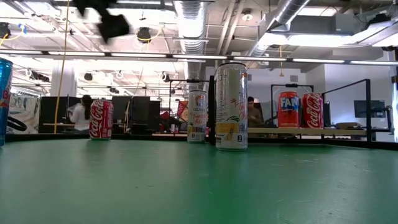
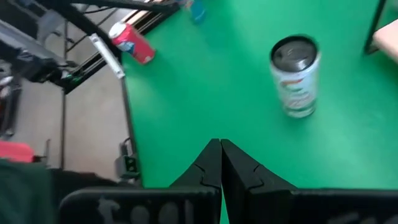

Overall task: Place canned beverage on shelf
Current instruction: Put the top blue soda can on the shelf

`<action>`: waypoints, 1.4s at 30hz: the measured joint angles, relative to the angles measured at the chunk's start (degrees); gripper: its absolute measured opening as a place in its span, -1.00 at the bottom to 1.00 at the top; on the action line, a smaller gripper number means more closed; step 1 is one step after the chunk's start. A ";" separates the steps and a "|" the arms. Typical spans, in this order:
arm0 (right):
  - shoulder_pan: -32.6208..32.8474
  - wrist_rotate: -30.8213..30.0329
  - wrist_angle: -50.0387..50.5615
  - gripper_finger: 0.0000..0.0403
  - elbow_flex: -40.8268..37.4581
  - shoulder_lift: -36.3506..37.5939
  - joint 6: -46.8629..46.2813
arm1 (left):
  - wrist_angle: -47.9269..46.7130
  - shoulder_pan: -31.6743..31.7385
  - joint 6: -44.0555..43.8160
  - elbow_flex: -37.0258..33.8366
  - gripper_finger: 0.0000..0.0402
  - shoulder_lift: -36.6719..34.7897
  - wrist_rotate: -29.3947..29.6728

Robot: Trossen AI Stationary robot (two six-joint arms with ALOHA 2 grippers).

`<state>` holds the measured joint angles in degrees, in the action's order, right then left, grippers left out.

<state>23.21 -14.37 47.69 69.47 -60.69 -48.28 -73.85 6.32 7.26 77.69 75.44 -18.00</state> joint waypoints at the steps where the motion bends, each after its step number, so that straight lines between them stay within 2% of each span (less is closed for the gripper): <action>1: -0.68 -0.16 -0.19 -0.88 0.00 -0.33 0.81 | -2.79 -0.75 -1.44 -0.50 0.44 -1.05 -1.11; 3: -2.10 -0.24 -0.34 -0.88 0.00 -0.63 2.96 | -6.84 -2.74 -4.58 -1.62 0.44 -2.79 -1.18; 8: -5.02 -0.20 -0.68 -0.88 0.04 -1.26 7.34 | -7.46 -8.14 -11.70 -7.10 0.44 -7.63 1.15; 11: -6.00 -0.15 -0.63 -0.88 0.00 -1.29 9.39 | -5.70 -10.50 -15.93 -11.82 0.44 -10.69 1.80; 15: -7.54 0.58 -0.62 -0.88 0.00 -1.29 10.67 | -1.55 -12.12 -22.50 -17.61 0.44 -15.16 5.93; 21: -8.01 1.29 -0.58 -0.88 0.00 -1.26 11.31 | -0.30 -14.59 -28.14 -22.89 0.44 -19.49 9.50; 31: -7.99 2.51 -0.30 -0.88 0.00 -1.24 12.97 | 0.27 -19.41 -29.38 -27.27 0.44 -19.17 9.47; 39: -7.99 2.49 -0.03 -0.88 0.00 -1.24 14.54 | 0.92 -20.40 -32.68 -29.03 0.43 -19.22 9.76; 42: -7.99 2.49 -0.02 -0.88 0.00 -1.24 15.28 | 0.92 -20.40 -33.25 -29.26 0.37 -19.22 9.77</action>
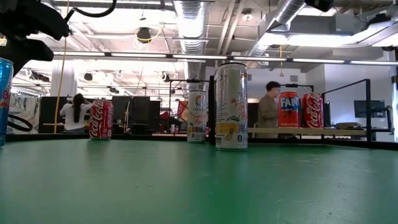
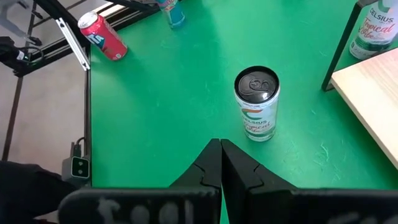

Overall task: Place canned beverage on shelf
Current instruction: Put the top blue soda can on the shelf

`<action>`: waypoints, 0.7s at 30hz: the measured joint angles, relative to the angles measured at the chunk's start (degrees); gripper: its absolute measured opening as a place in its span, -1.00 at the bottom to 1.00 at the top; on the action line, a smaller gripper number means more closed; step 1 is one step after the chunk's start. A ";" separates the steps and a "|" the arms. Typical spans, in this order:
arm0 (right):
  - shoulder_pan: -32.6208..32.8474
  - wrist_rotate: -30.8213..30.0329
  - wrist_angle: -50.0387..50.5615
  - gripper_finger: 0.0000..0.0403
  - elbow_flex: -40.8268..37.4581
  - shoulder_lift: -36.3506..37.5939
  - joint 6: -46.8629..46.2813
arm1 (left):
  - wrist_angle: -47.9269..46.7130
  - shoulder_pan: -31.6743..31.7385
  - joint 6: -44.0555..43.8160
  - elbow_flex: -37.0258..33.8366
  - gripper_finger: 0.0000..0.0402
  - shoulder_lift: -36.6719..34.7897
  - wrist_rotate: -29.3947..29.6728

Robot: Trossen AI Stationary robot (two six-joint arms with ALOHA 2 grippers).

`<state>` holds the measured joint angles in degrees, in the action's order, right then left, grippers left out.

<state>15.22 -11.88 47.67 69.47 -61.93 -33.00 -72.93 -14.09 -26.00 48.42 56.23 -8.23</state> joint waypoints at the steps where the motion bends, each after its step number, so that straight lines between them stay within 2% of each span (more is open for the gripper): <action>1: 0.00 0.00 -0.01 -0.88 0.00 0.00 0.07 | 0.09 0.00 0.00 0.00 0.31 0.00 -0.02; 4: 0.00 -0.01 -0.01 -0.88 0.00 0.00 0.19 | 0.31 0.09 -0.02 0.22 0.10 -0.04 -0.04; 8: 0.00 0.00 0.23 -0.88 0.00 0.00 0.27 | 1.17 1.67 1.10 2.12 0.10 0.04 0.17; 11: 0.00 0.00 0.84 -0.88 0.00 0.07 0.23 | 2.34 4.57 2.29 6.19 0.10 0.15 0.09; 15: 0.00 -0.02 1.57 -0.88 0.00 0.83 0.32 | 4.58 10.88 4.43 15.95 0.10 4.21 0.84; 21: -1.15 -0.04 1.58 -0.88 0.04 2.76 0.95 | 1.98 18.85 15.56 39.68 0.10 20.95 2.38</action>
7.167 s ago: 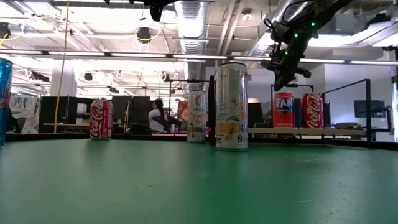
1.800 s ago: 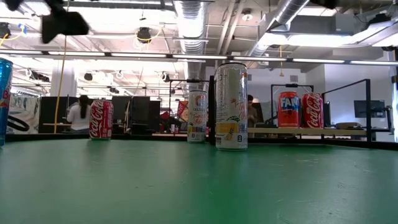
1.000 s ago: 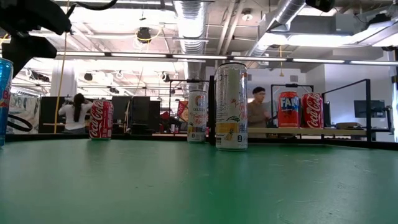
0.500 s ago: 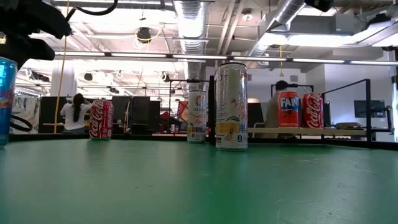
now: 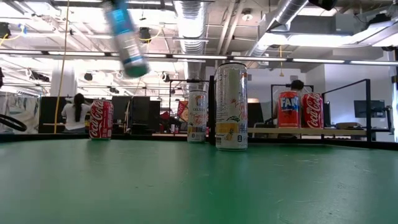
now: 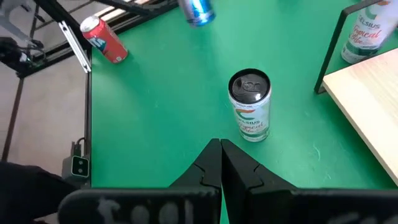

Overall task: Place canned beverage on shelf
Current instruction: Put the top blue soda can on the shelf

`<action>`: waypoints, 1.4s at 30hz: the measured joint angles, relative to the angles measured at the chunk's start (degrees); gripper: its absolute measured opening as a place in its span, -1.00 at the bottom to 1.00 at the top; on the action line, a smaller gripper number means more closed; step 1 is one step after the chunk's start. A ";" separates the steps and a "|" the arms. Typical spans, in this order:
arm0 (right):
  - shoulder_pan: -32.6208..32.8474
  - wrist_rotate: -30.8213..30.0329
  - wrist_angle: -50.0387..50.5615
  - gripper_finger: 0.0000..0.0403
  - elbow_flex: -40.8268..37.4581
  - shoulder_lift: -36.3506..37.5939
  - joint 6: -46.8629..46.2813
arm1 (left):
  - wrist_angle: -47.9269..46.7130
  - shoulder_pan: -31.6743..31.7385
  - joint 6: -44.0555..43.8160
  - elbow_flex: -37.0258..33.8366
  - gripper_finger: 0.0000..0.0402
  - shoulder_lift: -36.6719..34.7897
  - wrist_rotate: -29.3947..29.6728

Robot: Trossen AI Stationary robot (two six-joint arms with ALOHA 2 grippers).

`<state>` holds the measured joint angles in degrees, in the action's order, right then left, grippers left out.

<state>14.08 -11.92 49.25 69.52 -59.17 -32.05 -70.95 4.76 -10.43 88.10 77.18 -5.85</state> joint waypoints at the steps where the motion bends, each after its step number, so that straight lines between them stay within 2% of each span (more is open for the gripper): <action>1: -0.29 -0.02 0.05 -0.88 0.00 0.36 -0.08 | -1.69 1.08 2.70 5.01 0.10 3.08 0.74; 7: -1.10 -0.33 0.07 -0.88 0.00 2.42 -1.31 | -7.95 7.49 17.06 38.20 0.10 21.54 0.94; 9: -1.12 -2.65 0.09 -0.88 0.00 2.70 -1.33 | -9.67 9.66 19.81 47.22 0.10 27.46 0.95; 10: -1.12 -4.21 0.14 -0.88 0.00 2.73 -1.32 | -6.40 10.64 20.89 46.75 0.10 28.61 0.57; 12: -1.20 -6.74 0.48 -0.88 0.00 2.82 -1.34 | 2.34 13.23 22.89 40.79 0.10 28.30 -2.73; 15: -2.06 -7.92 1.87 -0.88 0.02 3.04 -1.77 | 7.56 16.31 22.73 36.16 0.10 30.68 -5.97; 24: -7.32 -9.06 5.07 -0.88 0.02 2.94 -2.12 | 28.09 17.57 24.95 35.60 0.10 40.17 -8.43; 30: -12.99 -9.09 6.96 -0.88 0.01 2.94 -1.97 | 27.85 18.18 23.84 37.86 0.10 47.33 -8.12; 36: -22.03 -8.73 8.58 -0.88 -0.07 0.11 -1.92 | 25.12 18.22 24.57 38.17 0.10 48.59 -5.67; 39: -28.70 -4.38 9.66 -0.88 -0.20 -2.91 1.45 | 25.02 18.20 24.74 38.11 0.10 48.70 -4.34; 42: -36.10 3.59 7.03 -0.88 -1.33 -6.23 6.87 | 24.68 18.52 24.72 38.11 0.10 48.55 -4.26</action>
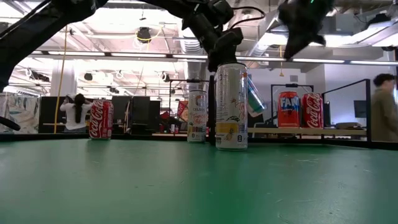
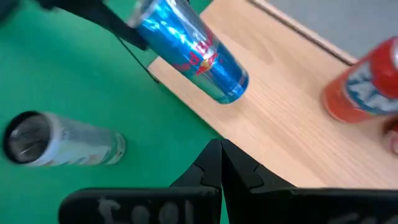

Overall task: Place canned beverage on shelf
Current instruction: Put the top blue soda can on the shelf

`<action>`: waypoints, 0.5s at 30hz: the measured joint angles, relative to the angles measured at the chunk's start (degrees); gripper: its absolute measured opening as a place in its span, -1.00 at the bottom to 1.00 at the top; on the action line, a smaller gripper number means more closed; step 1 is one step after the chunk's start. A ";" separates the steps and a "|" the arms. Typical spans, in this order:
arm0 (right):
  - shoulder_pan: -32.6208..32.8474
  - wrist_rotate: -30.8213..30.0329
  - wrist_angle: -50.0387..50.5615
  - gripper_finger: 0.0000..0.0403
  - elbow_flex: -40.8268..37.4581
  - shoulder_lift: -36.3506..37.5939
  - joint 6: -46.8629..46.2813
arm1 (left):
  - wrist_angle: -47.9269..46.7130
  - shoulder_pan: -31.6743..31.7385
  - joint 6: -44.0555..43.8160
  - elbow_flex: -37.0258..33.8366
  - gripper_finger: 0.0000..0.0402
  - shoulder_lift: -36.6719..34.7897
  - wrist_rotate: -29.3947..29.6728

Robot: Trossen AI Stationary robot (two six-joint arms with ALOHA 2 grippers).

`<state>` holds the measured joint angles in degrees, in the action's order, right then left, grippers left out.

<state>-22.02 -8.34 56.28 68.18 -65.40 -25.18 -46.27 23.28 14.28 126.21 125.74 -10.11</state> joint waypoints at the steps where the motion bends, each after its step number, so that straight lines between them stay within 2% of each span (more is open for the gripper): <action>1: -2.25 2.28 -1.50 -0.88 -0.81 -0.96 1.50 | -0.36 0.15 0.00 0.00 0.10 -0.03 0.00; 6: -10.20 11.06 -12.81 -0.88 -6.42 -4.11 4.34 | -2.70 0.33 0.02 -0.02 0.10 -0.03 0.27; 9: -11.82 15.66 -17.92 -0.88 -8.86 -5.90 4.33 | -3.10 0.32 0.00 0.00 0.10 -0.07 0.33; 15: -11.05 17.33 -24.18 -0.88 -10.60 -10.53 5.13 | -5.49 0.31 0.61 -0.02 0.10 -0.07 0.39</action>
<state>-33.07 8.99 32.10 57.58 -75.93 -20.05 -51.76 23.60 14.89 126.19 125.67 -9.72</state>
